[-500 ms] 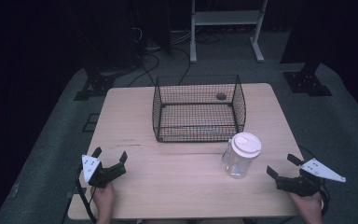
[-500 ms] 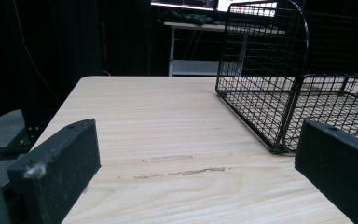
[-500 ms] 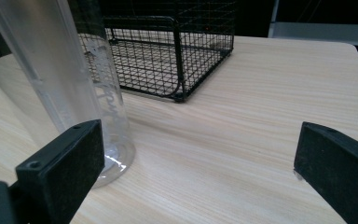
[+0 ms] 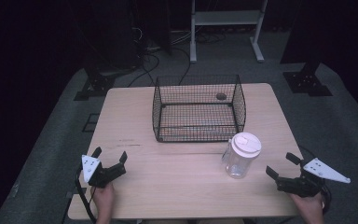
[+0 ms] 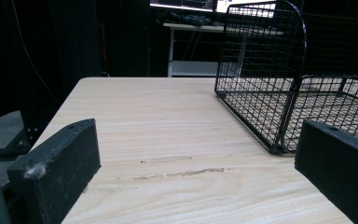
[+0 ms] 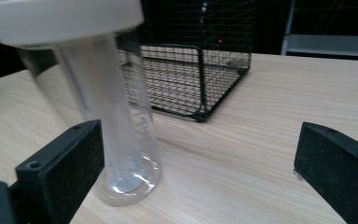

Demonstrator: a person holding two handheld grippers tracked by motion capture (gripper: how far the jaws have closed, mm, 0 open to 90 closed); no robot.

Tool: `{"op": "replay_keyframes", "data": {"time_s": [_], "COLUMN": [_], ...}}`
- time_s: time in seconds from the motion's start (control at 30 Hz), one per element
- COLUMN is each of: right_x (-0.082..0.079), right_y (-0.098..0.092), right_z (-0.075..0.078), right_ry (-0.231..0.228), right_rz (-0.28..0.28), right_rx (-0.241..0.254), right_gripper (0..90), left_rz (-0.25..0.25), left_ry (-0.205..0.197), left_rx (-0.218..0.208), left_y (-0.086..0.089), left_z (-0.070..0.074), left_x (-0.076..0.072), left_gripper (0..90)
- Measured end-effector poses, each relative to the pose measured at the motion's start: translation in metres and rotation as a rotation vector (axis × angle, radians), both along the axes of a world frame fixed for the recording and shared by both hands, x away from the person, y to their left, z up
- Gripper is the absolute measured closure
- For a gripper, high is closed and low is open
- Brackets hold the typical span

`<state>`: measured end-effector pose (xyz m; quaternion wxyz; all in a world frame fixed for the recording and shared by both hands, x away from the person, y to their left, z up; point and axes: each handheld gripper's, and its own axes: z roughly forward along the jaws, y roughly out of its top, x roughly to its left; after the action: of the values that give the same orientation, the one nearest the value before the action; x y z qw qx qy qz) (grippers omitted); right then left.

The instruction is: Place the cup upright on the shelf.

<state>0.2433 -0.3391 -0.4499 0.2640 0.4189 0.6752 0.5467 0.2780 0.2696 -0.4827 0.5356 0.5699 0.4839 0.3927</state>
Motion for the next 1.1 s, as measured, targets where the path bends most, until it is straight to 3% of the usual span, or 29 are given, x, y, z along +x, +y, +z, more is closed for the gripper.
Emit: {"op": "replay_keyframes", "data": {"time_s": [0.3, 0.53, 0.87, 1.1], "right_x": [-0.012, -0.016, -0.009, -0.001], "right_y": [0.011, 0.029, 0.050, 0.061], "right_z": [0.017, 0.033, 0.042, 0.047], "right_ry": [-0.026, -0.055, -0.031, -0.023], "right_rz": [0.060, 0.120, 0.142, 0.126], "right_rx": [0.017, 0.030, -0.006, -0.025], "right_gripper": [0.9, 0.9, 0.9, 0.9], "left_rz": [-0.003, -0.003, -0.009, -0.006], "left_ry": [-0.001, -0.001, -0.002, -0.005], "left_rx": [-0.004, -0.006, -0.001, -0.010], "left_y": [0.001, 0.001, 0.000, 0.001], "left_z": [0.000, 0.000, 0.000, 0.000], "left_x": [0.000, 0.000, -0.001, -0.001], "left_gripper": [0.0, 0.0, 0.0, 0.0]}}
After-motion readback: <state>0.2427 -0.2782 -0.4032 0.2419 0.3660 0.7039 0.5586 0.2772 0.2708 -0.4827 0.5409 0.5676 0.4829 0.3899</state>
